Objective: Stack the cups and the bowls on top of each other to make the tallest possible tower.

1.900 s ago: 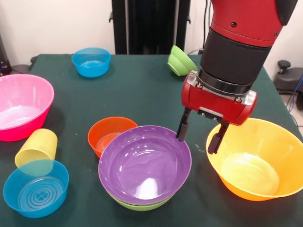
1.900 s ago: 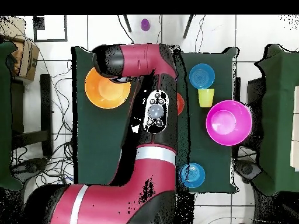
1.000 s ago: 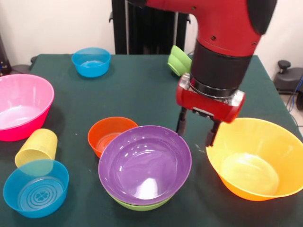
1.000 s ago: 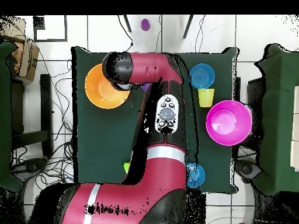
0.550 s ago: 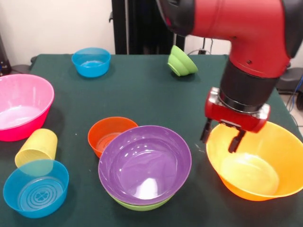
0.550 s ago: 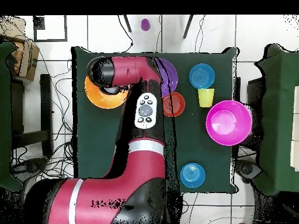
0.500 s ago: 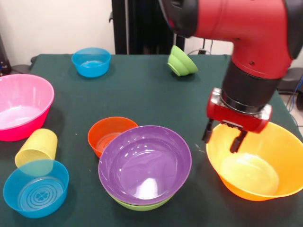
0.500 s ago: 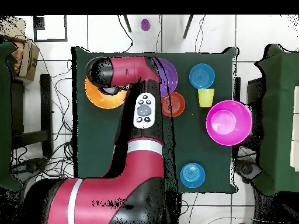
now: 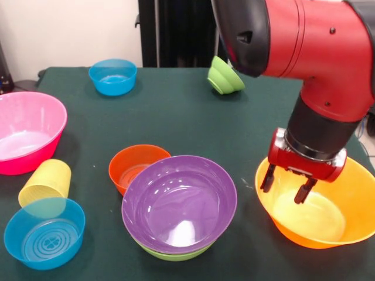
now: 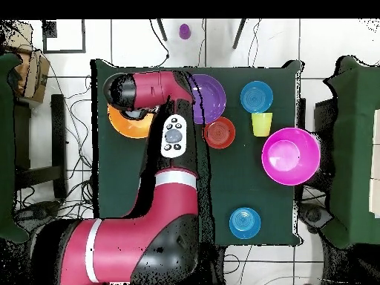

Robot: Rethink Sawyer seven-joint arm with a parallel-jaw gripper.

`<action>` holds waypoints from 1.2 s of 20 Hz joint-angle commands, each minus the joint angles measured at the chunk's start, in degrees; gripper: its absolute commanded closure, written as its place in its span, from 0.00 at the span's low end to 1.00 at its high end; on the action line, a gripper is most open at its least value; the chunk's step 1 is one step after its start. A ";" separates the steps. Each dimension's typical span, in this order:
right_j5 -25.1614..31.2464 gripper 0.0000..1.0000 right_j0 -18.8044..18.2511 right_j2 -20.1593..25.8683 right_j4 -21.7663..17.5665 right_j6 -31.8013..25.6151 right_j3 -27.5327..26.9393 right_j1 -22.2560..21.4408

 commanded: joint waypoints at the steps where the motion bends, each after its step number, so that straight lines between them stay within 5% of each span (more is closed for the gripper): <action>1: 0.37 0.00 -1.45 3.82 0.41 2.05 -0.38 1.90; 7: 3.14 0.00 -2.27 3.36 0.96 -0.75 5.13 -4.64; 17: 12.28 0.00 -3.15 3.75 2.14 -2.65 3.57 -8.90; 24: 7.09 0.00 -4.57 4.74 1.48 -3.83 7.49 -8.75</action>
